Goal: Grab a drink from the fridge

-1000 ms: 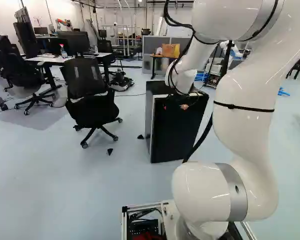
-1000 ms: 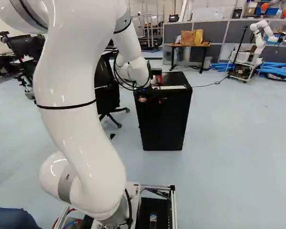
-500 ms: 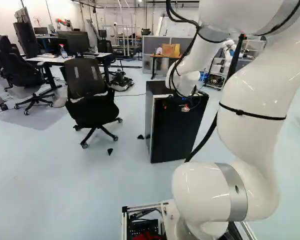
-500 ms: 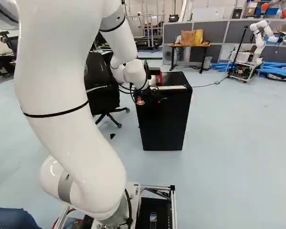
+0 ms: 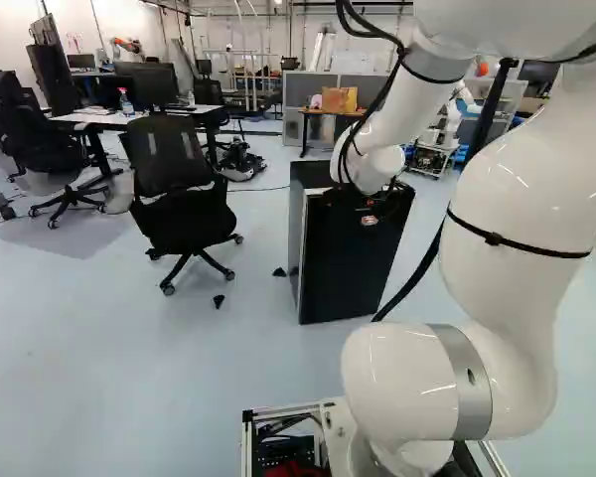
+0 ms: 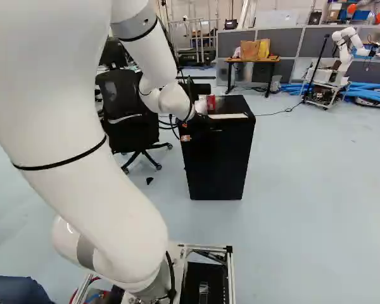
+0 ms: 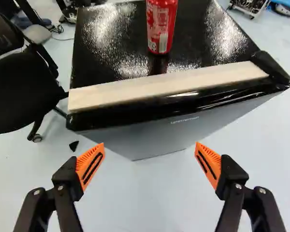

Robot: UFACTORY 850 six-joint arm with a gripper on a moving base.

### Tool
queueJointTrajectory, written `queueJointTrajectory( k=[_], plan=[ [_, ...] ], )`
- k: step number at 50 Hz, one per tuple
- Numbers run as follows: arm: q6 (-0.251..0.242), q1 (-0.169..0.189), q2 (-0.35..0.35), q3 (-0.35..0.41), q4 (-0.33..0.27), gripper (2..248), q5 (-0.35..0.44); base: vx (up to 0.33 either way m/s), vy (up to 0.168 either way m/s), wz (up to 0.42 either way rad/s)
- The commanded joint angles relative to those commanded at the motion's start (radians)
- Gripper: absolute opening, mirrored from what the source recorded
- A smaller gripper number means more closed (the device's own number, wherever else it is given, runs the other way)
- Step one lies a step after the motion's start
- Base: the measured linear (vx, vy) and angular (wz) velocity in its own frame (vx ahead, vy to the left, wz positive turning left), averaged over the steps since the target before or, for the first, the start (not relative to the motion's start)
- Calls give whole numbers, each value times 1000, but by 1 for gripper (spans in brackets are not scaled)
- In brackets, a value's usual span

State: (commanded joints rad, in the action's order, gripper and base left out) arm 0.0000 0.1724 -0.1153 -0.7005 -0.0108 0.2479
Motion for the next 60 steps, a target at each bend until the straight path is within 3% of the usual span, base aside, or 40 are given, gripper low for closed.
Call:
queueJointTrajectory(
  k=[27, 43, 60],
  plan=[
    [0, 0, -12, -1, 0, 247, 268, 0, 0, 0],
    [0, -1, -61, -17, 0, 247, 420, 0, 0, 0],
    [0, -1, -132, -57, 0, 247, 528, 0, 0, 0]
  ],
)
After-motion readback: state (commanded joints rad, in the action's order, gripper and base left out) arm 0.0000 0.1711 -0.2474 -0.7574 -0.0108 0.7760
